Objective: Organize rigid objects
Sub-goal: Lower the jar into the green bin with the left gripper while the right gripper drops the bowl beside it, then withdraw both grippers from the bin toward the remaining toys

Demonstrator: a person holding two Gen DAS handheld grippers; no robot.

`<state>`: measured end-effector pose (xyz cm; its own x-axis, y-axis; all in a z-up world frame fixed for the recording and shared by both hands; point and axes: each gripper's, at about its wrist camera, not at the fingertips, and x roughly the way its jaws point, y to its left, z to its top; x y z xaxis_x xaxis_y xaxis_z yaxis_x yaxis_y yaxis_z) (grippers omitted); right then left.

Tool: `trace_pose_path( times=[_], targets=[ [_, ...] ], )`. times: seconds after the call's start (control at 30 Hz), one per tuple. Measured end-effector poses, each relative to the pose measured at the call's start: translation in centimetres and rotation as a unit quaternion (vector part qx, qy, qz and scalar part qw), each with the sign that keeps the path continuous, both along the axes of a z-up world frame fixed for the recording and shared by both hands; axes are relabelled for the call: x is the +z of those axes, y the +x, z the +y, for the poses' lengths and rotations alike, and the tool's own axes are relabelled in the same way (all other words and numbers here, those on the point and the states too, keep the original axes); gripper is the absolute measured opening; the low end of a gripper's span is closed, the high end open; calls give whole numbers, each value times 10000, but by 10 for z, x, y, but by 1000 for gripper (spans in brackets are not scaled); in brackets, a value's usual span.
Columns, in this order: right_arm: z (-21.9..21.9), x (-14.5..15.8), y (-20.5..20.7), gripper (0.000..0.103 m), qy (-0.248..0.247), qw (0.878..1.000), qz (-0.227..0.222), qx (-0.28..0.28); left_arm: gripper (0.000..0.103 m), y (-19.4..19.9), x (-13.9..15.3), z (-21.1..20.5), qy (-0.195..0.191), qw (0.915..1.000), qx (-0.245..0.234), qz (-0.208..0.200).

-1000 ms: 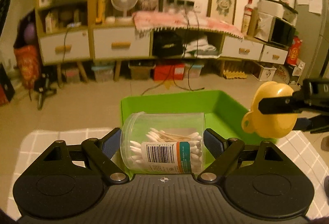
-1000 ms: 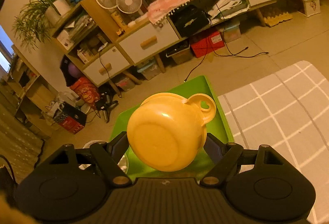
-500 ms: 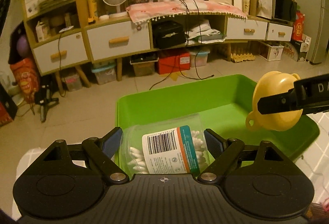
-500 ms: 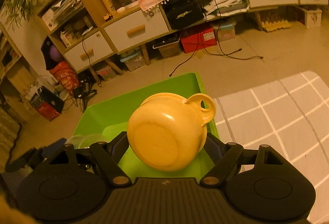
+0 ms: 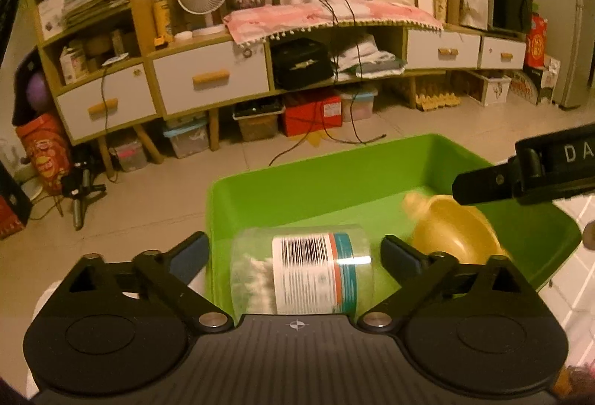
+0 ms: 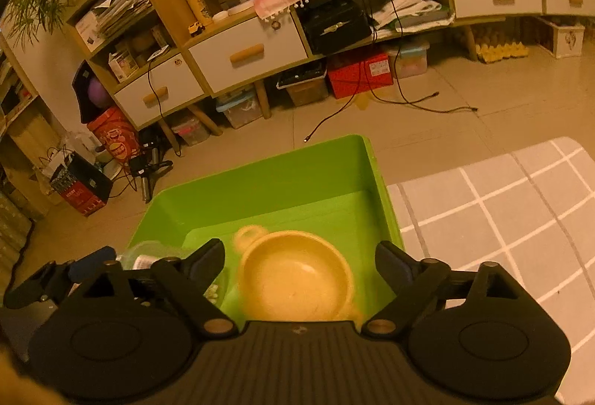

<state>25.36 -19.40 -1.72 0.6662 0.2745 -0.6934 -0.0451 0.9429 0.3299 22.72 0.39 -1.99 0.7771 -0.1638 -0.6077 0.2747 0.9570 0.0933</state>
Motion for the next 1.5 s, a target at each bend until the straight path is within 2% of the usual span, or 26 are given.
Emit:
trace_pose_path(
  times=[0.83,1.23,1.5],
  targets=[
    [-24,51,-59,71,102,9995,-245,-166,101,-34,39,1,-416,9989,208,52],
    [-36,56,-110,71,134,9995,-202,-219,101,-81,47,7,-439,9987,263,88],
    [-39,50,-139,71,90,9997,-182,-150,101,-106,41,16,-413,9983,380,166]
  ],
)
